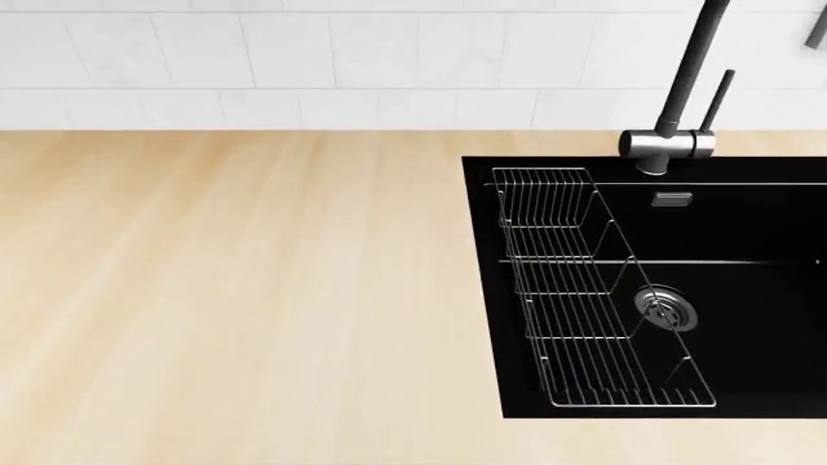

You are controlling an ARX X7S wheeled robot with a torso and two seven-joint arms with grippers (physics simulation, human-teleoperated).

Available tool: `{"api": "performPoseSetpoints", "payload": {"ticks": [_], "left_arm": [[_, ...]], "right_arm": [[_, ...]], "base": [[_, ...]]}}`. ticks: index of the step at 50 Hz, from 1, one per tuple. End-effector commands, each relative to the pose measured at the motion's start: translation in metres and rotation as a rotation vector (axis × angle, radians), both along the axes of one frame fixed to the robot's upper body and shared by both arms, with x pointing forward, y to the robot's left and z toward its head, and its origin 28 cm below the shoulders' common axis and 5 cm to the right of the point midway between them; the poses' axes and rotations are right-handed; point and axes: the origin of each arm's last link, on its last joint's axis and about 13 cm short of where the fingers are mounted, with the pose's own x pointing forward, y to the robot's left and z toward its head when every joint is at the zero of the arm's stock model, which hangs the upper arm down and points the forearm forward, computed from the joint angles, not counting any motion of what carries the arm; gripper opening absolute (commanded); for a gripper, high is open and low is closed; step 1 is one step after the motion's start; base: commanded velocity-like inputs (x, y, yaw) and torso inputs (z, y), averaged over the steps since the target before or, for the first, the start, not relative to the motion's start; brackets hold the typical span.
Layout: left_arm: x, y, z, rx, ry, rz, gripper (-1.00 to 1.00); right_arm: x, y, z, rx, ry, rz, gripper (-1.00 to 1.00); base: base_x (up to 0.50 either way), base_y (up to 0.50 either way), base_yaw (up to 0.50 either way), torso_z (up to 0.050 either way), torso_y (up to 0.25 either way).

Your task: Pick and place the shaker into the drawer. Then close the cabinet.

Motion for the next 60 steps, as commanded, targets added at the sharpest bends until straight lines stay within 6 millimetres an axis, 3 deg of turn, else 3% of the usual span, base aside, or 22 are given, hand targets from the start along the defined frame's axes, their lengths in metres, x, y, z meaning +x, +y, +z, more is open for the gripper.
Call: {"api": "performPoseSetpoints", "payload": {"ticks": [1,21,22,32,35,38,48,60], "left_arm": [[0.000,-0.015,-0.007,-0.056,0.041,-0.132,1.00],[0.003,-0.017,-0.012,-0.045,0.050,-0.163,1.00],[0.003,-0.017,-0.012,-0.047,0.046,-0.171,-1.00],[0.005,-0.013,-0.011,-0.061,0.032,-0.166,-1.00],[-0.006,-0.008,0.010,-0.127,-0.046,-0.158,-1.00],[-0.028,0.001,0.045,-0.200,-0.197,-0.137,-1.00],[-0.091,0.016,0.105,-0.428,-0.622,-0.031,-1.00],[-0.098,0.015,0.109,-0.453,-0.676,-0.041,-1.00]], "right_arm": [[-0.001,0.000,-0.001,0.006,0.005,0.011,1.00],[0.002,0.002,-0.011,0.002,0.036,0.059,1.00],[0.002,0.002,-0.011,0.002,0.034,0.060,1.00],[0.003,0.002,-0.010,0.005,0.019,0.055,1.00],[0.001,0.002,-0.011,0.003,0.021,0.054,1.00],[0.000,0.002,-0.014,0.007,0.022,0.051,1.00],[-0.003,0.003,-0.015,0.017,0.019,0.052,1.00],[-0.003,0.002,-0.019,0.018,0.026,0.058,1.00]], "base": [[0.00,0.00,0.00,0.000,0.000],[0.18,0.00,0.00,0.000,0.000],[0.00,0.00,0.00,0.000,0.000],[0.00,0.00,0.00,0.000,0.000],[0.00,0.00,0.00,0.000,0.000],[0.00,0.00,0.00,0.000,0.000],[0.00,0.00,0.00,0.000,0.000],[0.00,0.00,0.00,0.000,0.000]]}}
